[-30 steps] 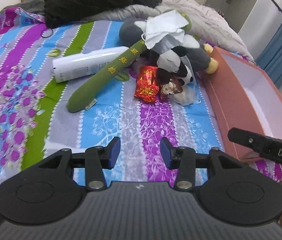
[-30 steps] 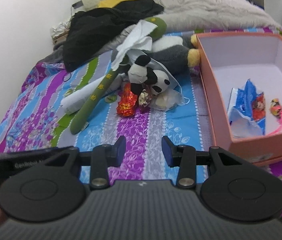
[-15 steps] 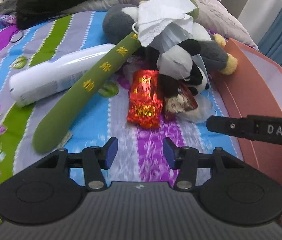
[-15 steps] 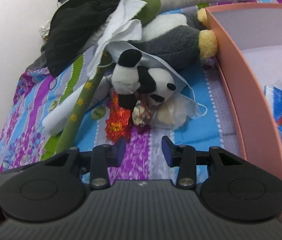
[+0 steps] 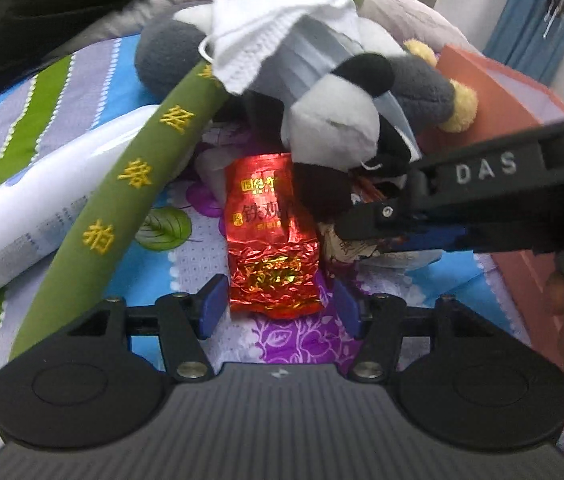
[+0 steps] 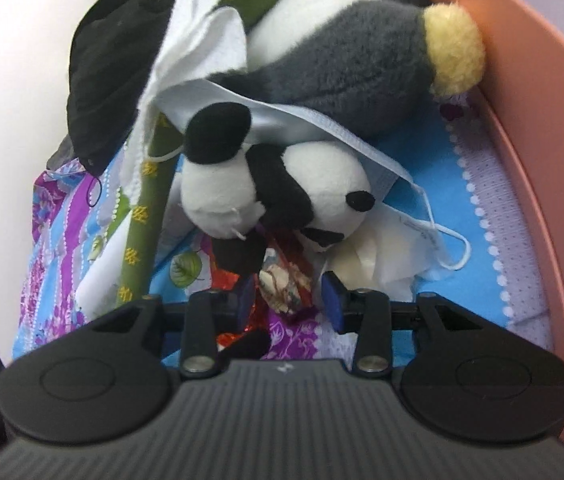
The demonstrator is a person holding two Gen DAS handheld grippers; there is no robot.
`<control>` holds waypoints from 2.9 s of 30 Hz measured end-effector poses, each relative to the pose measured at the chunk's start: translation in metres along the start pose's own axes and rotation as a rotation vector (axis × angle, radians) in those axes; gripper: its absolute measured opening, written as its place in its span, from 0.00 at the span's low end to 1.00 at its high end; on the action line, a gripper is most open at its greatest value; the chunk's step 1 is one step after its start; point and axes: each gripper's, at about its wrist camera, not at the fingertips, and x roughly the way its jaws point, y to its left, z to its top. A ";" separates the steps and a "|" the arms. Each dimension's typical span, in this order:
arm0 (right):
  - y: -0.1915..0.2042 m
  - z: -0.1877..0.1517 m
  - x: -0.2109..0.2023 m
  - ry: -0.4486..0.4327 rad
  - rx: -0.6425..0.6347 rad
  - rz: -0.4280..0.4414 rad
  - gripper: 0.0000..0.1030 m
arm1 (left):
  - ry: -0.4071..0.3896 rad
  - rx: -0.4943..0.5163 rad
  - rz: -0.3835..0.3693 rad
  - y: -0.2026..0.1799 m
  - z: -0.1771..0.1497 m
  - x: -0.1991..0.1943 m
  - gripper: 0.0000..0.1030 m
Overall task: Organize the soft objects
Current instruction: 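Grasp the red tea packet with the left tool while the right tool grasps a brown snack packet, then carry the red tea packet and brown snack packet over the pink box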
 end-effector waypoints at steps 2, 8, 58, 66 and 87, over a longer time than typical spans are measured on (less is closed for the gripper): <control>-0.003 0.002 0.004 0.017 0.022 0.019 0.32 | 0.004 0.003 0.014 0.000 -0.001 0.006 0.62; -0.007 0.004 -0.002 0.032 0.032 0.030 0.29 | -0.010 0.025 0.030 -0.004 0.001 0.010 0.57; 0.036 -0.132 -0.221 -0.245 -0.132 -0.118 0.26 | -0.137 -0.118 -0.055 -0.059 -0.063 -0.236 0.56; 0.037 -0.098 -0.271 -0.401 -0.170 -0.136 0.27 | -0.204 -0.044 -0.137 -0.095 -0.005 -0.251 0.56; -0.048 -0.018 -0.325 -0.467 -0.060 -0.355 0.27 | -0.170 0.185 -0.284 -0.240 0.118 -0.204 0.56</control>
